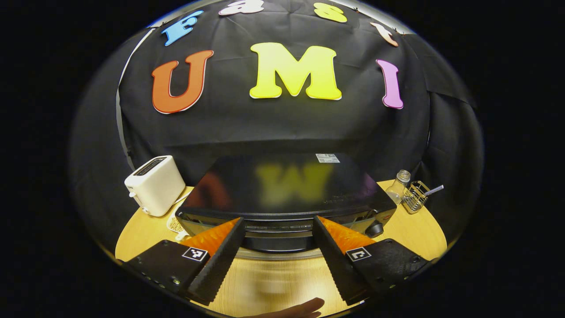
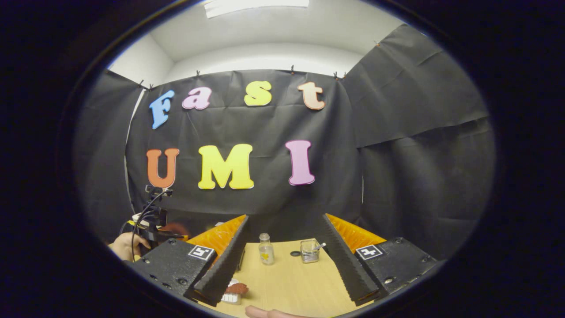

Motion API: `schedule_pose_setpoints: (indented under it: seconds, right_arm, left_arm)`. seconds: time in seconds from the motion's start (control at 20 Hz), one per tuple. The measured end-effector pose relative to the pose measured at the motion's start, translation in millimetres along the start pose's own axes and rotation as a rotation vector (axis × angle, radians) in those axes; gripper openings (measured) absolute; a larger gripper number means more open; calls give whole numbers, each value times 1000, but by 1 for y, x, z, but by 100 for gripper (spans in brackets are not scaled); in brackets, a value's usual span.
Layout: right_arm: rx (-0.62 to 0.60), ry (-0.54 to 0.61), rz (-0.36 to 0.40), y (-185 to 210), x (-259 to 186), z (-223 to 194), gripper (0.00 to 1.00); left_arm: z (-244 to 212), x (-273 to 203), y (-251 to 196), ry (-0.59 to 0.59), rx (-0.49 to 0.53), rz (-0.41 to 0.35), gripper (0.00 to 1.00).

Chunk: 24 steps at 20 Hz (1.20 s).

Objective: Open the electric oven with the left hand, put the food in, and close the electric oven.

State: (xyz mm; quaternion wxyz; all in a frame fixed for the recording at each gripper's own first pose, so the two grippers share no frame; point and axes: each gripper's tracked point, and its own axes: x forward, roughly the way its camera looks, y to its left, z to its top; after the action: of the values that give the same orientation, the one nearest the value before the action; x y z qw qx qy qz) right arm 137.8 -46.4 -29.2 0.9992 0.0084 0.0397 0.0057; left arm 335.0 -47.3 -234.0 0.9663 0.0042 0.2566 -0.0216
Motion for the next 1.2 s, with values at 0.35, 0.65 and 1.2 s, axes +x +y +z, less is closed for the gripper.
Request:
schedule_pose_setpoints:
  seconds: [0.35, 0.65, 1.2]
  right_arm:
    - [-1, 9, -1, -1, -4, -3, 98]
    - [9, 30, 4, 1, -5, -11, 98]
    - [-3, 38, 40, 6, -6, -25, 100]
  left_arm:
    - [-30, -33, -2, -3, 15, -10, 98]
    - [-53, -51, -4, -46, 18, -8, 97]
    - [-128, -74, -9, -21, 20, 0, 97]
